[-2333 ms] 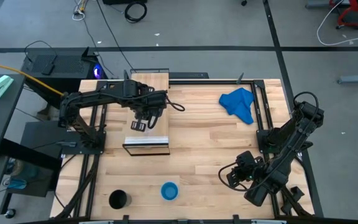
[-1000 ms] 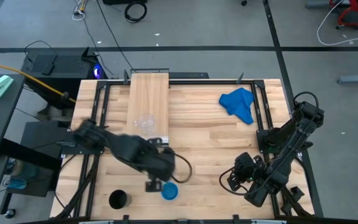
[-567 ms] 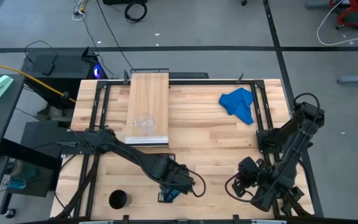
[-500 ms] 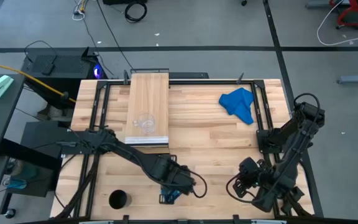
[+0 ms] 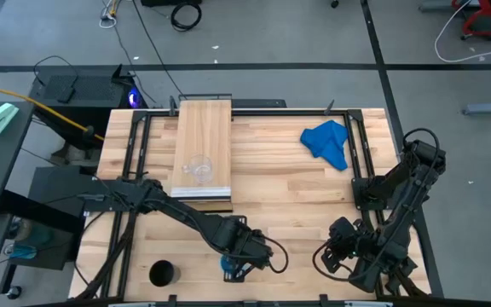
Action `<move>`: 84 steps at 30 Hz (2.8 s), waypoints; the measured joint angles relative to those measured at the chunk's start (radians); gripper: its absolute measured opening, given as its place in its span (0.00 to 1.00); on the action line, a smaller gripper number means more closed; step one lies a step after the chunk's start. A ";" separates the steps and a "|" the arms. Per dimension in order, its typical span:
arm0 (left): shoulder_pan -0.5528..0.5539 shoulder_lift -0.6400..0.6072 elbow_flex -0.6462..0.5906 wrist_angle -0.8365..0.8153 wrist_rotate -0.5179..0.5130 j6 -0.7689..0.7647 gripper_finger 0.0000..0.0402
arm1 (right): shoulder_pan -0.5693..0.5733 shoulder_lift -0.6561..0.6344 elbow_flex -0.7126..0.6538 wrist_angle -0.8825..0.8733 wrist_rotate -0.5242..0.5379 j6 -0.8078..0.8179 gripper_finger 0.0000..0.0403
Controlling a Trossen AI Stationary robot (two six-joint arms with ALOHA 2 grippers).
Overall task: Stack small to large cups/mugs on shelf
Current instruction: Put the blue cup on the shelf
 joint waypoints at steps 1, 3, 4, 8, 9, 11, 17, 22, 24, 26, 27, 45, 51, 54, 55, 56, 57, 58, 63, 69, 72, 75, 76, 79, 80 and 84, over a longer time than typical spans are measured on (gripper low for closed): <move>0.000 0.009 0.000 -0.001 0.004 -0.002 0.19 | 0.005 0.000 0.000 0.000 0.000 -0.001 0.19; 0.000 0.020 0.000 -0.003 0.015 -0.013 0.19 | 0.025 0.000 0.000 0.000 0.005 0.008 0.19; -0.001 0.021 0.000 -0.009 0.016 -0.015 0.19 | 0.040 0.000 0.000 0.000 0.017 0.018 0.19; -0.002 0.021 0.000 -0.014 0.017 -0.022 0.17 | 0.143 -0.001 0.000 -0.017 0.196 0.152 0.19; -0.001 0.021 0.000 -0.015 0.017 -0.026 0.17 | 0.170 -0.002 0.000 -0.029 0.255 0.195 0.19; -0.001 0.019 0.000 -0.022 0.017 -0.025 0.17 | 0.217 -0.003 0.000 -0.068 0.331 0.275 0.19; -0.006 0.031 0.000 -0.022 0.034 -0.021 0.18 | 0.275 -0.023 0.000 -0.139 0.641 0.319 0.19; -0.006 0.029 0.000 -0.021 0.034 -0.028 0.18 | 0.261 -0.124 0.000 -0.239 0.909 0.290 0.19; -0.006 0.029 0.000 -0.021 0.034 -0.028 0.17 | 0.258 -0.194 0.000 -0.252 1.006 0.240 0.19; -0.006 0.029 0.000 -0.021 0.034 -0.029 0.16 | 0.256 -0.269 0.000 -0.244 1.097 0.141 0.19; -0.006 0.029 0.000 -0.021 0.034 -0.032 0.16 | 0.255 -0.308 0.001 -0.238 1.112 0.085 0.19; -0.004 0.029 0.000 -0.019 0.032 -0.021 0.15 | 0.254 -0.626 0.006 -0.127 1.086 -0.265 0.19; 0.009 0.029 0.000 -0.019 0.032 -0.009 0.15 | 0.360 -0.619 0.006 -0.120 1.107 -0.277 0.19; 0.016 0.029 0.000 -0.019 0.032 0.003 0.16 | 0.415 -0.607 0.006 -0.052 1.112 -0.315 0.19; 0.018 0.029 0.000 -0.019 0.032 0.006 0.16 | 0.431 -0.603 0.006 -0.014 1.112 -0.356 0.19; 0.021 0.029 0.000 -0.019 0.032 0.007 0.16 | 0.443 -0.598 0.008 0.029 1.111 -0.406 0.19; 0.023 0.029 0.000 -0.019 0.033 0.007 0.16 | 0.452 -0.593 0.010 0.080 1.111 -0.457 0.19; 0.024 0.029 0.000 -0.019 0.034 0.007 0.16 | 0.457 -0.589 0.016 0.133 1.109 -0.514 0.19; 0.028 0.029 0.000 -0.019 0.033 0.007 0.14 | 0.459 -0.581 0.036 0.260 1.058 -0.710 0.19; 0.027 0.029 0.000 -0.020 0.034 0.007 0.14 | 0.394 -0.570 -0.031 0.227 1.034 -0.661 0.19; 0.021 0.029 0.000 -0.022 0.033 0.007 0.15 | 0.364 -0.552 -0.127 0.229 1.032 -0.577 0.19; 0.016 0.029 0.000 -0.022 0.033 0.004 0.15 | 0.334 -0.540 -0.227 0.231 1.064 -0.476 0.19; 0.016 0.029 0.000 -0.022 0.033 0.002 0.15 | 0.323 -0.539 -0.252 0.231 1.074 -0.445 0.19; 0.014 0.029 0.000 -0.022 0.033 0.000 0.14 | 0.285 -0.539 -0.306 0.232 1.072 -0.414 0.19; 0.013 0.029 0.000 -0.022 0.033 -0.005 0.14 | 0.273 -0.539 -0.317 0.232 1.066 -0.414 0.19; 0.005 0.029 0.000 -0.023 0.032 -0.021 0.13 | 0.218 -0.540 -0.360 0.234 1.014 -0.419 0.19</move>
